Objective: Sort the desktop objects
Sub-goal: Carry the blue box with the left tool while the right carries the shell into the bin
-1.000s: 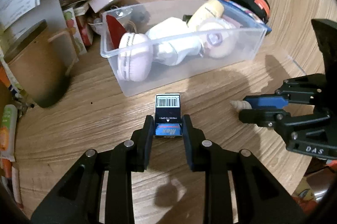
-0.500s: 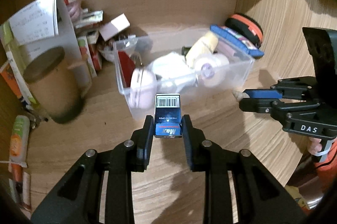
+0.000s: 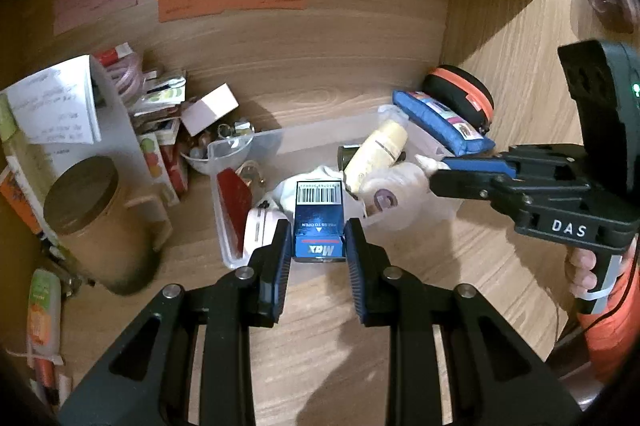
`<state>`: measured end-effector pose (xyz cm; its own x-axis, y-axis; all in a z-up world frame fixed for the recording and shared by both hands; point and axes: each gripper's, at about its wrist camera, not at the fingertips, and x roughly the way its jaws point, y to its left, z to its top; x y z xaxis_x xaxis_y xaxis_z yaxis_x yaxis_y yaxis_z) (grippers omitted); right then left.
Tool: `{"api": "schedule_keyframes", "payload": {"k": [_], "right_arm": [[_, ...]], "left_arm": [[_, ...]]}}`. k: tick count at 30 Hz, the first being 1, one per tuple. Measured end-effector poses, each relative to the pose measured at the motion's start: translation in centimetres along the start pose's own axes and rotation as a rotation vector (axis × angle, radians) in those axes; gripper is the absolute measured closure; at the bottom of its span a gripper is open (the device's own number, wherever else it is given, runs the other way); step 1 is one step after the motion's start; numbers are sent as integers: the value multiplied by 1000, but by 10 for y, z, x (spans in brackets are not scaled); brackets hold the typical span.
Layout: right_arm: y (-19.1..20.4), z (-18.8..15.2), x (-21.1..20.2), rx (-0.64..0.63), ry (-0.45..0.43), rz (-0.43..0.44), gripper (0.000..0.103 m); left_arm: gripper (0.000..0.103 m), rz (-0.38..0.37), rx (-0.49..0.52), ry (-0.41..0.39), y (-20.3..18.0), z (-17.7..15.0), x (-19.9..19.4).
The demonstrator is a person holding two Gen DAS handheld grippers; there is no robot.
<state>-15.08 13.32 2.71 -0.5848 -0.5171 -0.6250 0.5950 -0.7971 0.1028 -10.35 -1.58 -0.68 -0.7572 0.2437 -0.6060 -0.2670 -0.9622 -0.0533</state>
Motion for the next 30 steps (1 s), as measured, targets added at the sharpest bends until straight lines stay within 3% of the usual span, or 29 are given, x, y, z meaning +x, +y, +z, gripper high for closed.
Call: {"api": "schedule_keyframes", "payload": {"k": [17,30], "right_arm": [[-6,22,68,-35,75,-22,87],[-12,19,80,-59,64,-48,87]], "left_arm": [[77,-23,-8,71,14,13,59],[77,-32,-19,97,17,9,76]]}}
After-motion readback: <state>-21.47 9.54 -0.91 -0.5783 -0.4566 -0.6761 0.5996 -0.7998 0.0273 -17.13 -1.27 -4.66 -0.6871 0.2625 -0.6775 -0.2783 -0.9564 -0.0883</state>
